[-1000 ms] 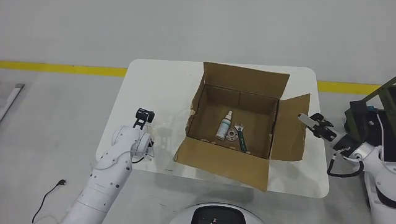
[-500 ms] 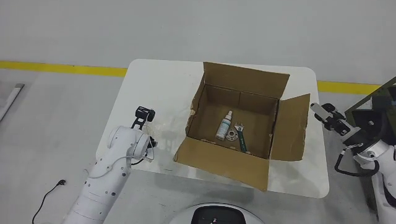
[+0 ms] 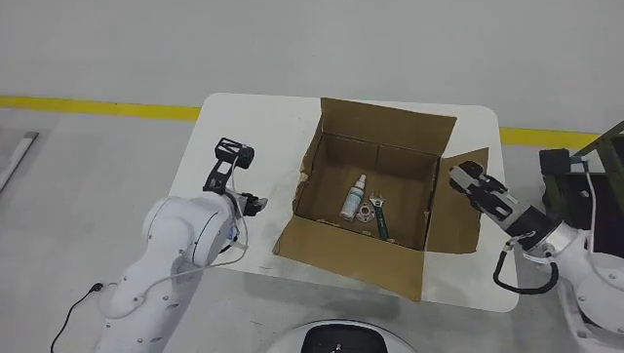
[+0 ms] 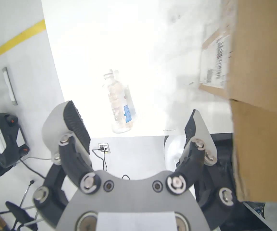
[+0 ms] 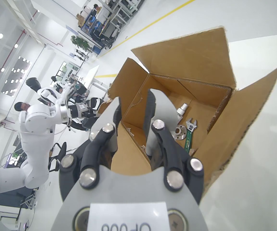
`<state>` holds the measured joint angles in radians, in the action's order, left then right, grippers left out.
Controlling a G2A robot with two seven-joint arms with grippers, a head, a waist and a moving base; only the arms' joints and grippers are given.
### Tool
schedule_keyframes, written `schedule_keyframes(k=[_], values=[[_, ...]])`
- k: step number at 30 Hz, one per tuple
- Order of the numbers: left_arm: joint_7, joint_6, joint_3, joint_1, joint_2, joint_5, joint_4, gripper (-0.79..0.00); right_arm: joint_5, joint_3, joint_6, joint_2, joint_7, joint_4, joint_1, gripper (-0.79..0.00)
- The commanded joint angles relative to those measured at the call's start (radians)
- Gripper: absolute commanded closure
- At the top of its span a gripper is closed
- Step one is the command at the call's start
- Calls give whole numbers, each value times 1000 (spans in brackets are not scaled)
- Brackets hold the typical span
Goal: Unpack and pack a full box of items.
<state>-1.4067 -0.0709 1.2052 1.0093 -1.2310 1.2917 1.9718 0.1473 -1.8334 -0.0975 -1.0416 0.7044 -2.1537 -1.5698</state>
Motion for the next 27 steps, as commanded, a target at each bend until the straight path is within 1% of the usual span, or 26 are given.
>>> schedule_keyframes(k=[1, 7, 11, 13, 15, 18, 22, 27], values=[[0, -6, 6, -20, -4, -59, 32, -785, 5, 7, 0, 0, -7, -1, -3, 0], [7, 10, 33, -98, -13, -263, 113, -785, 19, 8, -6, 0, -20, 13, -23, 0], [29, 59, 21, -152, -18, -386, 116, -785, 20, 15, -3, 0, -21, 22, -39, 0], [51, 83, -2, -176, -21, -424, 83, -785, 28, 21, -4, 0, -27, 23, -45, 0], [65, 111, -46, -203, -23, -395, 40, -785, 36, 26, -3, 0, -34, 24, -51, 0], [96, 129, -122, -235, -31, -352, -40, -785, 37, 27, -1, 0, -41, 24, -56, 0], [111, 102, -187, -266, -42, -345, -139, -785, 32, 14, -3, 0, -47, 27, -64, 0], [96, 87, -228, -283, -48, -307, -223, -785, 26, 1, -3, 1, -48, 33, -75, 0]])
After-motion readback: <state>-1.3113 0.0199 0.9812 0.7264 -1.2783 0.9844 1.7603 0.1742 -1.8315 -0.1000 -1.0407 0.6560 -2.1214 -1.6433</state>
